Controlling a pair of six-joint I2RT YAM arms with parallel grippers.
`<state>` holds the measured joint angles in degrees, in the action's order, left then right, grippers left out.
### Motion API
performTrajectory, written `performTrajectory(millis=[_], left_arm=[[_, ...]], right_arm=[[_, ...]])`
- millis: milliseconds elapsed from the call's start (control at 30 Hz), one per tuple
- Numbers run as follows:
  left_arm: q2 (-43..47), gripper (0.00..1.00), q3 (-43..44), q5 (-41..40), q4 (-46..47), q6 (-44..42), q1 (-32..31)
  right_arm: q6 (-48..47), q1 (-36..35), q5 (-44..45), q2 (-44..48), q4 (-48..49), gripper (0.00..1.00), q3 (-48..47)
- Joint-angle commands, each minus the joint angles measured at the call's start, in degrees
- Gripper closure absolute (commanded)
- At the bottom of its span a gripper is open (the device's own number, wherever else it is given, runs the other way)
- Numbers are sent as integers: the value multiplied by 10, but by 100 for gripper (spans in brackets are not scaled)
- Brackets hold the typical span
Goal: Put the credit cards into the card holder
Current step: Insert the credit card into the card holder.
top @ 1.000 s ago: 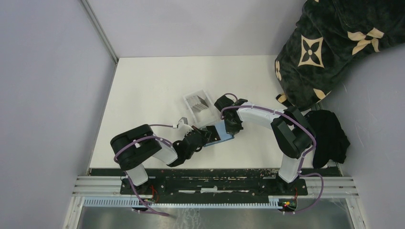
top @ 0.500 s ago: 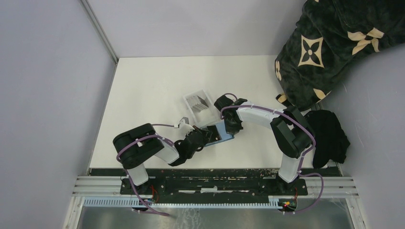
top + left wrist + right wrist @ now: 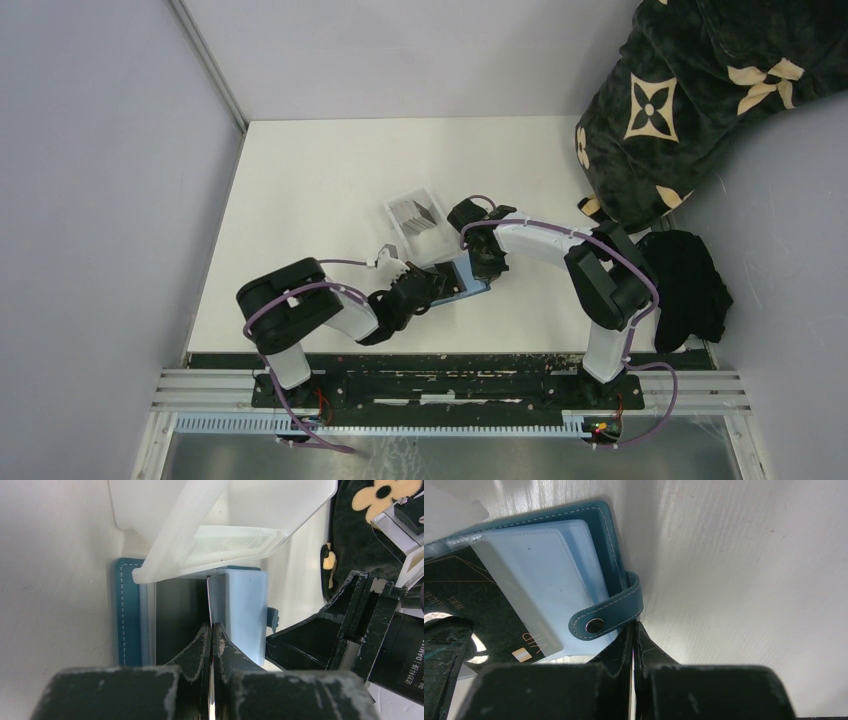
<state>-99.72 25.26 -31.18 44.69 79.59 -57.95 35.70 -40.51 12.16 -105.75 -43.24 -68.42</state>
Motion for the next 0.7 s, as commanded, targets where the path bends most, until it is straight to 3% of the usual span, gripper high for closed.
performTrajectory(millis=[0,400,667], left_arm=[[-23,97,16,15,-88,-22,-5],[-66,97,49,65,-102,-55,-4],[-87,80,91,97,-128,-91,-4]], right_arm=[[-3,-3,11,-23,-4,99,0],[-5,-2,11,-25,-1,99,1],[-6,-2,11,-23,-2,99,2]])
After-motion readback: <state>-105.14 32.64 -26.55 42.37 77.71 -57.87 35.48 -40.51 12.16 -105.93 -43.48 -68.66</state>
